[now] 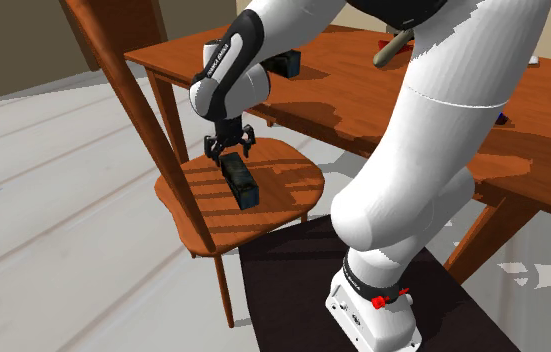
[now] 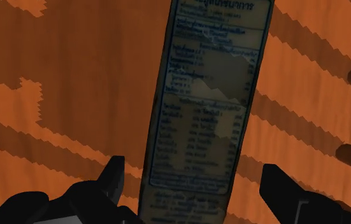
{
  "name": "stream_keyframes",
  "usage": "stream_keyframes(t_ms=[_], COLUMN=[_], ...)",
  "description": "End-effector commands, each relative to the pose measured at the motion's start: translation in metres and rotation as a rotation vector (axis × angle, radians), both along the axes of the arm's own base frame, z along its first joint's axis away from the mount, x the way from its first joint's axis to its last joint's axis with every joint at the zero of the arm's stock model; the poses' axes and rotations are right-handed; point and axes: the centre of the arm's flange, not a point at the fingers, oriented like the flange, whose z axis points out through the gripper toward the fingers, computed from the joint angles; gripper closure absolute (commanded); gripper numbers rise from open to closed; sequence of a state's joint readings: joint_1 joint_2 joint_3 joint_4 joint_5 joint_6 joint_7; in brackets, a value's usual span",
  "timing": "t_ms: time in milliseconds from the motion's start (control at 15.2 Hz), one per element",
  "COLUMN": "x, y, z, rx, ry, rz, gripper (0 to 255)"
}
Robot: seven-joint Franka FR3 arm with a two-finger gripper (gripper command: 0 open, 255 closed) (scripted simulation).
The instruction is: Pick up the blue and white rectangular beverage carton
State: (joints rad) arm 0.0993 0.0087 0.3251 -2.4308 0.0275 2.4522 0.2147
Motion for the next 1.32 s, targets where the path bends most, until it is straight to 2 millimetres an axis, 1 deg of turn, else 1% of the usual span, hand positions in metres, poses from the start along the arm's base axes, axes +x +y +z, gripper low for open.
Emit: stream_keyframes(t_ms=[0, 66, 198, 264, 858, 1254], x=[0.001, 0.001, 0.001, 0.001, 0.001, 0.001], y=[0.000, 0.000, 0.000, 0.001, 0.000, 0.000], z=[-0.011, -0.019, -0.019, -0.019, -0.019, 0.013], rx=[0.000, 0.000, 0.000, 0.000, 0.000, 0.000], ry=[-0.001, -0.001, -0.001, -0.001, -0.001, -0.001], rz=[0.000, 0.000, 0.000, 0.000, 0.000, 0.000], gripper=[0, 0, 0, 255, 255, 255])
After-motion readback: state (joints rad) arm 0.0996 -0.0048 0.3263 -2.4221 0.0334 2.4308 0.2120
